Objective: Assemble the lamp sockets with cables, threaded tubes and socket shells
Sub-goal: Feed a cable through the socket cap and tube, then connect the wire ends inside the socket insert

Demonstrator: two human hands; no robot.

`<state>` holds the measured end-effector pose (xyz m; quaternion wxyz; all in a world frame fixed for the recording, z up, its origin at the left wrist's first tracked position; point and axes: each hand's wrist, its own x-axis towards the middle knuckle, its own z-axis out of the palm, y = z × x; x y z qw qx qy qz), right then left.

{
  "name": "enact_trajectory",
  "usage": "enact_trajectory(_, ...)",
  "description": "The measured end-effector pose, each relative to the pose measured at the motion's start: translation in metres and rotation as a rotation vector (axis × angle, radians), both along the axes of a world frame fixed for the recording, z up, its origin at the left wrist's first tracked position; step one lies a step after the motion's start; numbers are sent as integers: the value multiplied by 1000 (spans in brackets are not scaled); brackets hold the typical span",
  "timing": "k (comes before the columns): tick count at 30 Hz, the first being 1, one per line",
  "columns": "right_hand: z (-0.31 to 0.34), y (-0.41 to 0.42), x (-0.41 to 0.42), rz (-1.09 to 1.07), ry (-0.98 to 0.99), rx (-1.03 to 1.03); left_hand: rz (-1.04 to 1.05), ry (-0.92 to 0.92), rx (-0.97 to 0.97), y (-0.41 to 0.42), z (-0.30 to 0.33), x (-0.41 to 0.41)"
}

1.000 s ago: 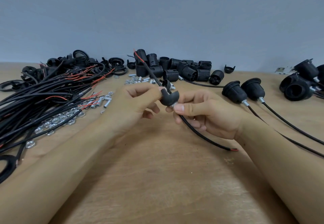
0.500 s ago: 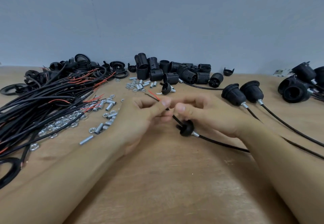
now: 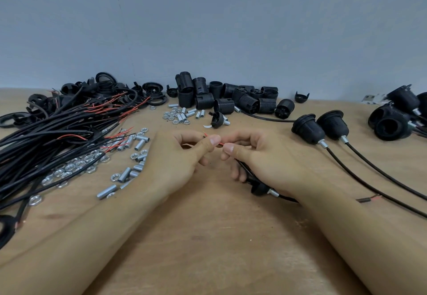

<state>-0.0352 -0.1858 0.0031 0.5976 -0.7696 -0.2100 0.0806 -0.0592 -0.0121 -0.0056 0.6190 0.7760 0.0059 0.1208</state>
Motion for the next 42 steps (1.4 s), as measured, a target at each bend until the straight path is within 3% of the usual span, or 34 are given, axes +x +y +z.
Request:
enact_trajectory(16, -9, 7, 4, -71, -89, 149, 110, -168, 56, -6, -5, 2)
enact_trajectory(25, -6, 9, 9, -138, -76, 187, 35, -97, 19, -7, 8, 3)
enact_trajectory(28, -3, 7, 10, -248, -38, 274, 28, -35, -23, -3, 26, 27)
enact_trajectory(30, -1, 3, 12, -322, -29, 330, 30, -33, 141, -7, 37, 56)
enact_trajectory(36, 2, -7, 17, -390, 17, 355, -63, -47, 997, -35, 44, 142)
enact_trajectory(38, 2, -10, 18, -388, 16, 342, 0, -83, 1250, -39, 40, 155)
enact_trajectory(42, 2, -12, 17, -400, 14, 354, 48, -122, 1274, -36, 41, 164)
